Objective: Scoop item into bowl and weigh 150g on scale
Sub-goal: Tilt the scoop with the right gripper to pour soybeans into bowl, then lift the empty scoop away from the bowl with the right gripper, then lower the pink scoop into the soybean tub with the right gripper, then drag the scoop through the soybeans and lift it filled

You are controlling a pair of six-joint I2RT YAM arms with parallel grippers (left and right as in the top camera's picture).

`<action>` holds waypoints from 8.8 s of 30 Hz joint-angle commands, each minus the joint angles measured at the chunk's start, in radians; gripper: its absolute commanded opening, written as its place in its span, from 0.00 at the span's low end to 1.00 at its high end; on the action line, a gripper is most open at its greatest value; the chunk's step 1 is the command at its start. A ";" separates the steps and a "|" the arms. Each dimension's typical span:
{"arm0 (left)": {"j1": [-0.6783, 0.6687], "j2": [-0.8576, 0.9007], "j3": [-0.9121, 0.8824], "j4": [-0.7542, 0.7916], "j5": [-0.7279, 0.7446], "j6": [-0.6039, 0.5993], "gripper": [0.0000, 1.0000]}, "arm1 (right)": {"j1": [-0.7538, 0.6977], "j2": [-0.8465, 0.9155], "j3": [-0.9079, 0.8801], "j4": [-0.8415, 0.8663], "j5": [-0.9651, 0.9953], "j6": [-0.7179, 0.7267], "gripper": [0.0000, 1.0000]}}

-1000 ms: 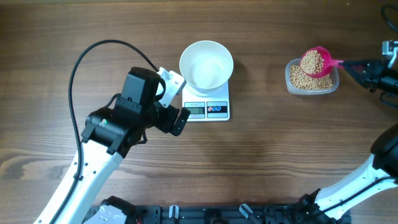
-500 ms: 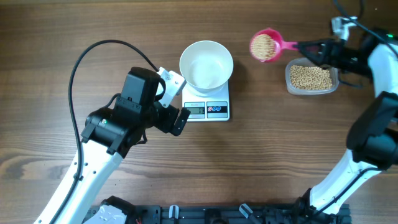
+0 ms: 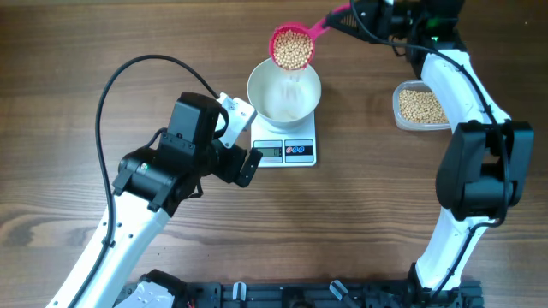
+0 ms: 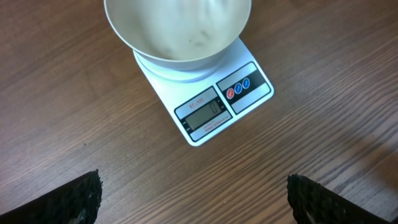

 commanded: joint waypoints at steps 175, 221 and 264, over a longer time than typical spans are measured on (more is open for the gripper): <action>0.006 0.000 0.002 0.003 0.011 0.020 1.00 | -0.005 -0.209 -0.123 -1.330 1.384 -0.747 0.04; 0.006 0.000 0.002 0.003 0.011 0.020 1.00 | -0.403 -0.166 -0.182 -1.255 0.798 -0.774 0.04; 0.006 0.000 0.002 0.003 0.011 0.020 1.00 | -0.650 -0.124 -0.183 -1.246 0.535 -0.777 0.04</action>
